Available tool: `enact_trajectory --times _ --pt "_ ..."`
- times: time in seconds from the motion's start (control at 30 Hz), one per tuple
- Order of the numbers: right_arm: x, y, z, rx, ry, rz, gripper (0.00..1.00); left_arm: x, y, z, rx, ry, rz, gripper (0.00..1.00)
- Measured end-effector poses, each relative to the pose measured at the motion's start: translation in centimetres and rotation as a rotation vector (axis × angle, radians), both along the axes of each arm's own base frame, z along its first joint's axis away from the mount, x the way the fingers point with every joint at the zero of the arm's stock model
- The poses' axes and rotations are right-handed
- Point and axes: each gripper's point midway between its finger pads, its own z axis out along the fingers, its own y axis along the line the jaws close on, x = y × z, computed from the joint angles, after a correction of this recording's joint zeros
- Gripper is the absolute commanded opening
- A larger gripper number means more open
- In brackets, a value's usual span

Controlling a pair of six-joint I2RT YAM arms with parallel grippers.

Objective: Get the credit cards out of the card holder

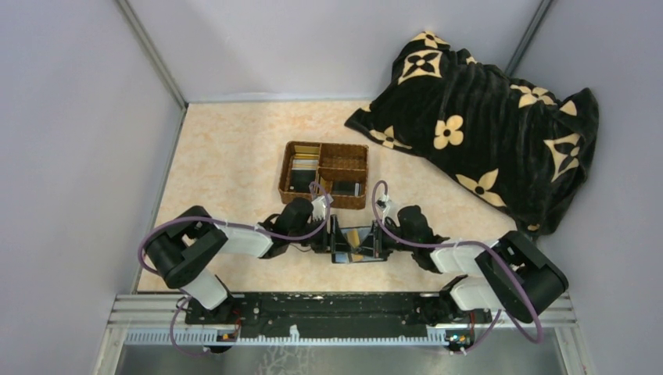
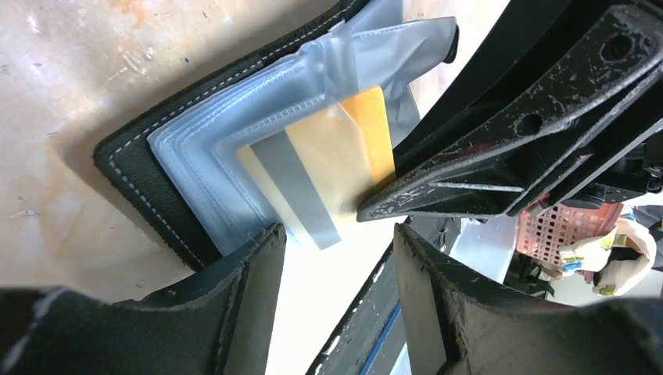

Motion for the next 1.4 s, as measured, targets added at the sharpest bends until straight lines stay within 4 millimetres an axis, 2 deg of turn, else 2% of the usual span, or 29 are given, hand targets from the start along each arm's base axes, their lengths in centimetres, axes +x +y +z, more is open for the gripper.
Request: enact_trajectory --times 0.03,0.1,0.13,0.2,0.3,0.73,0.83,0.93,1.4 --pt "0.0 0.0 0.0 -0.001 -0.001 0.0 0.19 0.1 0.0 0.0 0.001 -0.002 0.004 0.61" --pt "-0.1 -0.1 -0.2 -0.009 0.003 0.003 0.21 0.3 0.1 0.0 0.002 -0.004 0.01 0.61" --pt "-0.2 -0.2 -0.2 -0.013 0.006 0.003 0.19 0.3 0.1 0.0 0.002 -0.005 0.012 0.61" --pt "-0.2 -0.3 -0.2 -0.014 0.008 0.001 0.07 0.4 0.0 0.0 0.0 -0.006 0.013 0.61" --pt "0.0 -0.5 -0.2 -0.016 0.012 -0.012 0.02 0.5 -0.1 0.0 -0.006 -0.009 0.014 0.61" --pt "0.5 -1.6 0.2 -0.036 0.001 -0.048 0.09 0.7 -0.3 -0.1 -0.019 -0.011 0.014 0.61" --pt "0.6 -1.9 0.2 -0.044 -0.004 -0.057 0.07 0.7 -0.3 0.0 -0.019 -0.011 0.013 0.61" --pt "0.7 -2.1 0.1 -0.052 -0.007 -0.065 0.0 0.7 -0.3 0.0 -0.019 -0.011 0.014 0.61" --pt "1.7 -4.1 0.4 -0.094 -0.039 -0.129 0.0 0.8 -0.2 -0.1 -0.019 -0.012 0.015 0.61"
